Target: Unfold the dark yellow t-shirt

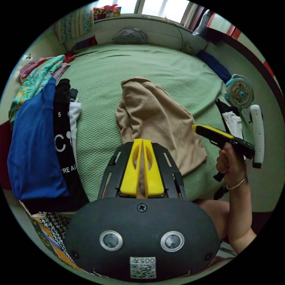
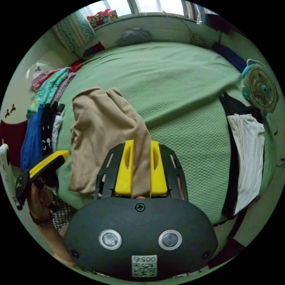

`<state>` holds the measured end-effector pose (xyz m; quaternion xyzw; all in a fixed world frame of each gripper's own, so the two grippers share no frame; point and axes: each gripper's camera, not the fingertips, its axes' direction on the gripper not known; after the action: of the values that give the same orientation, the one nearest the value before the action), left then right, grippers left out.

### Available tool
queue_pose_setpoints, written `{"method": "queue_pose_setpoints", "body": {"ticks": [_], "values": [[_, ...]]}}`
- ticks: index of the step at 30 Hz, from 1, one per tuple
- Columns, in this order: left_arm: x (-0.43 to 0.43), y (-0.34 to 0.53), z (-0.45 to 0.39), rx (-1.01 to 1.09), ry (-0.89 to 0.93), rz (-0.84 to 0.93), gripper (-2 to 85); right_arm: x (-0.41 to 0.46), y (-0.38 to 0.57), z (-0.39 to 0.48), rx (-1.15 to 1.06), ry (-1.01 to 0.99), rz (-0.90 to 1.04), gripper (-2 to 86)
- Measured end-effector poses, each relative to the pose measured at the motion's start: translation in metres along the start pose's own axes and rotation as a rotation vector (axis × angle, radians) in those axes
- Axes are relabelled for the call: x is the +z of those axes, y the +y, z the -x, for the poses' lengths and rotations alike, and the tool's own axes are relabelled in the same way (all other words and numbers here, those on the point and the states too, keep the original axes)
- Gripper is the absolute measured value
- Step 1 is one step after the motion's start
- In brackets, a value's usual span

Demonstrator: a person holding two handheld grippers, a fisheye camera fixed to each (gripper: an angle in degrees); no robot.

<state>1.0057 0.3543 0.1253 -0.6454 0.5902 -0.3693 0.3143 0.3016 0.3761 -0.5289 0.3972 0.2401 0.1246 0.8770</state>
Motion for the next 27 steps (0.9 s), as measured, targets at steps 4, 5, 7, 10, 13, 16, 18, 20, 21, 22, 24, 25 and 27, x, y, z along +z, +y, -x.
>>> {"method": "queue_pose_setpoints", "body": {"ticks": [4, 5, 7, 10, 13, 16, 18, 20, 21, 22, 24, 25, 27], "values": [[0.019, 0.0, -0.012, -0.011, -0.045, 0.077, -0.7, 0.01, 0.002, 0.001, -0.062, -0.008, 0.049, 1.8], [0.023, 0.0, -0.013, -0.014, -0.052, 0.095, -0.7, 0.006, 0.003, 0.0, -0.062, -0.016, 0.07, 0.0], [0.033, 0.004, -0.017, -0.023, -0.077, 0.137, -0.7, 0.0, 0.007, -0.002, -0.065, -0.048, 0.1, -0.8], [0.03, 0.012, -0.023, -0.026, -0.109, 0.148, -0.7, -0.004, 0.016, -0.005, -0.086, -0.098, 0.17, -0.3], [0.028, 0.021, -0.028, -0.017, -0.134, 0.142, -0.7, -0.019, 0.017, -0.008, -0.092, -0.079, 0.115, 2.6], [0.021, 0.024, -0.028, -0.037, -0.105, 0.13, -0.7, -0.042, 0.012, -0.013, -0.086, -0.093, -0.04, 6.0], [0.014, 0.024, -0.025, -0.049, -0.069, 0.097, -0.7, -0.052, 0.003, -0.015, -0.082, -0.13, -0.125, 7.0], [0.007, 0.023, -0.022, -0.062, -0.035, 0.056, -0.7, -0.052, -0.019, -0.014, -0.077, -0.126, -0.161, 8.8], [0.004, 0.021, -0.02, -0.067, -0.014, 0.04, -0.7, -0.051, -0.026, -0.013, -0.076, -0.116, -0.165, 9.1], [0.002, 0.02, -0.019, -0.071, 0.0, 0.03, -0.7, -0.047, -0.039, -0.011, -0.07, -0.084, -0.189, 9.6], [0.002, 0.018, -0.017, -0.083, 0.017, 0.03, -0.6, -0.035, -0.06, -0.009, -0.061, -0.075, -0.174, 10.0], [0.004, 0.016, -0.016, -0.088, 0.03, 0.036, -0.6, -0.023, -0.074, -0.007, -0.053, -0.083, -0.123, 10.3], [0.007, 0.014, -0.015, -0.094, 0.043, 0.05, -0.6, -0.004, -0.088, -0.003, -0.051, -0.084, -0.068, 9.8]]}}
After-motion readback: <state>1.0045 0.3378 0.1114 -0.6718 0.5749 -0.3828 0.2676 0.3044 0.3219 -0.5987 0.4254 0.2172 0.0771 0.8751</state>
